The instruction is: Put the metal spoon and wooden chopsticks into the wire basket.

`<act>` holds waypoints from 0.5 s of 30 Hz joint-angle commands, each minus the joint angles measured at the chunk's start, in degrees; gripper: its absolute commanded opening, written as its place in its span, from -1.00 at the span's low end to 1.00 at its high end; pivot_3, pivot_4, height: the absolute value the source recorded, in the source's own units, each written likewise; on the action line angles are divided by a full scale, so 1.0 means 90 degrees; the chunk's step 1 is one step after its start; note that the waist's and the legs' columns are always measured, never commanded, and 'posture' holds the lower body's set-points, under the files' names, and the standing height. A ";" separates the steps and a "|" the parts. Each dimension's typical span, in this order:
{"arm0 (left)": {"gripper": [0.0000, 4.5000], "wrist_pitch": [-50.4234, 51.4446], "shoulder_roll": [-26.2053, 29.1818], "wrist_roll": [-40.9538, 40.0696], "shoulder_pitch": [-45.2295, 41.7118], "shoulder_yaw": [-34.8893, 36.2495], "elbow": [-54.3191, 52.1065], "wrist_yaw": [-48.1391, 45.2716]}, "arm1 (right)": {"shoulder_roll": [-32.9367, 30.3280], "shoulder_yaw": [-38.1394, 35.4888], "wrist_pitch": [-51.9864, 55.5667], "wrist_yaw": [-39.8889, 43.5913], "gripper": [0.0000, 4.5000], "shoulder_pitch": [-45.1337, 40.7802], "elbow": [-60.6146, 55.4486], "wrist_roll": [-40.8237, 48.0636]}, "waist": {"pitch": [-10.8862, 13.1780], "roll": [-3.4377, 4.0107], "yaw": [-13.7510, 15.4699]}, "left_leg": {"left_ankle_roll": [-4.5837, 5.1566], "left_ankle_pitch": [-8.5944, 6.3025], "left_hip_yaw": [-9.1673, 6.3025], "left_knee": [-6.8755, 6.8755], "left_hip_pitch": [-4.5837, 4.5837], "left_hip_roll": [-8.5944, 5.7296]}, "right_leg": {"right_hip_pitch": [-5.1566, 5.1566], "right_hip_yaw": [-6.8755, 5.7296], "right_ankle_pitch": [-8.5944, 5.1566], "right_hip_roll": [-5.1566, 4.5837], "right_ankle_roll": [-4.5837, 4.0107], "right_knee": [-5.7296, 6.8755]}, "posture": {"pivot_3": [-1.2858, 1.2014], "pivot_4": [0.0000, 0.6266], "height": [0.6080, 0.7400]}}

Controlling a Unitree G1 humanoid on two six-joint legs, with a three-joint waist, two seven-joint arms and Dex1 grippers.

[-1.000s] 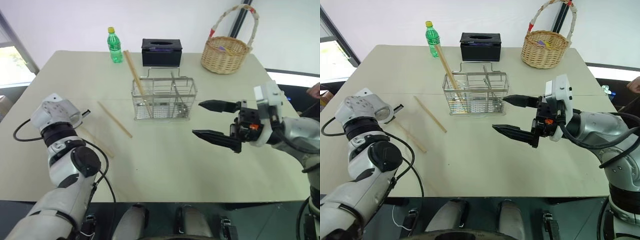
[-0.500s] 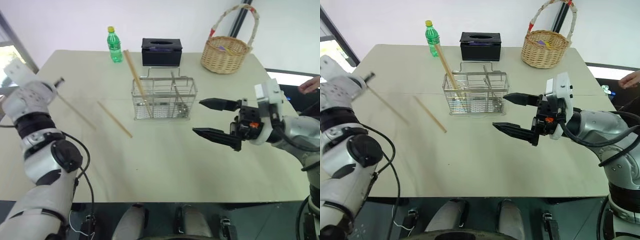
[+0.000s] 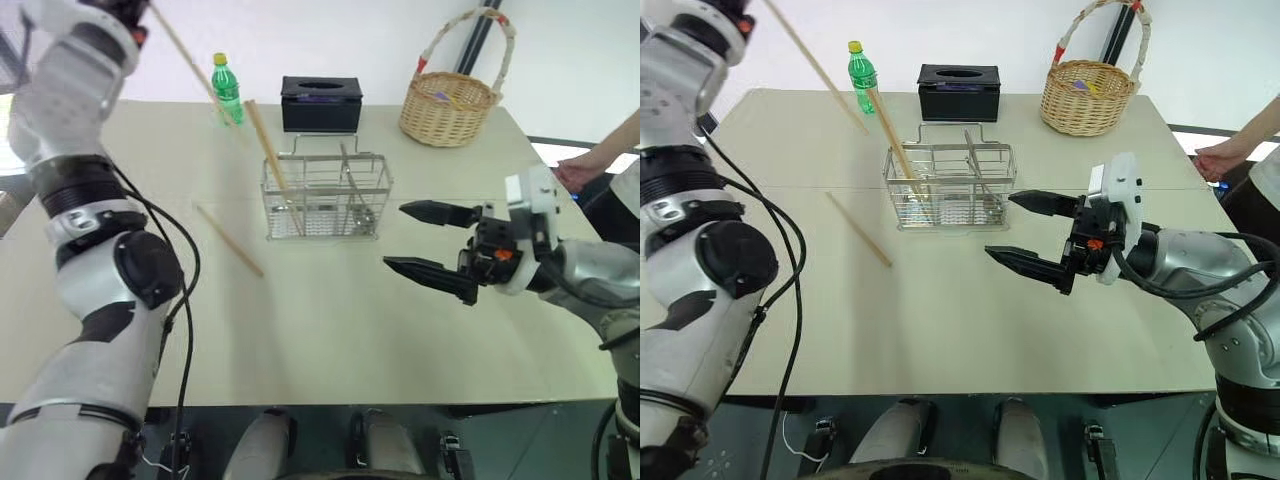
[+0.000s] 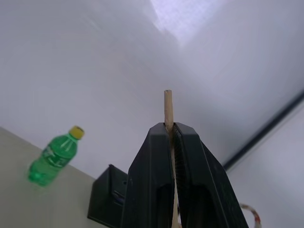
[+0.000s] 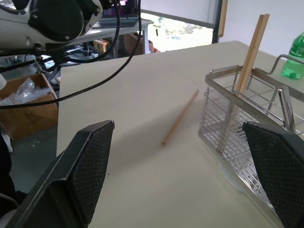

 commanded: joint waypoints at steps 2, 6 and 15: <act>-0.98 -0.0195 -0.0149 0.0183 0.0044 -0.0870 -0.0584 -0.0576 | 0.0029 -0.0370 -0.0149 -0.0282 1.00 0.0171 -0.0359 0.0122 | 0.0001 0.0003 -0.0002 | 0.0000 0.0000 0.0002 -0.0003 0.0000 0.0000 | 0.0000 0.0003 0.0000 0.0000 0.0000 -0.0003 | 0.03 -0.52 -0.19; -0.98 -0.0524 -0.0384 0.0434 0.0259 -0.1322 -0.0622 -0.0696 | 0.0079 -0.0515 -0.0171 -0.0529 1.00 0.0382 -0.0512 0.0166 | 0.0000 0.0008 0.0009 | 0.0000 0.0000 0.0002 -0.0004 0.0001 0.0000 | 0.0000 0.0003 0.0000 0.0000 -0.0001 -0.0002 | 0.03 -0.52 -0.19; -0.98 -0.1681 -0.1175 0.1138 0.1883 -0.2453 -0.1743 -0.1062 | 0.0204 -0.0592 -0.0253 -0.0922 1.00 0.0462 -0.0541 0.0261 | 0.0001 0.0013 0.0014 | 0.0003 -0.0001 0.0002 -0.0003 0.0002 0.0000 | 0.0005 0.0004 0.0000 -0.0004 -0.0002 -0.0007 | 0.03 -0.52 -0.19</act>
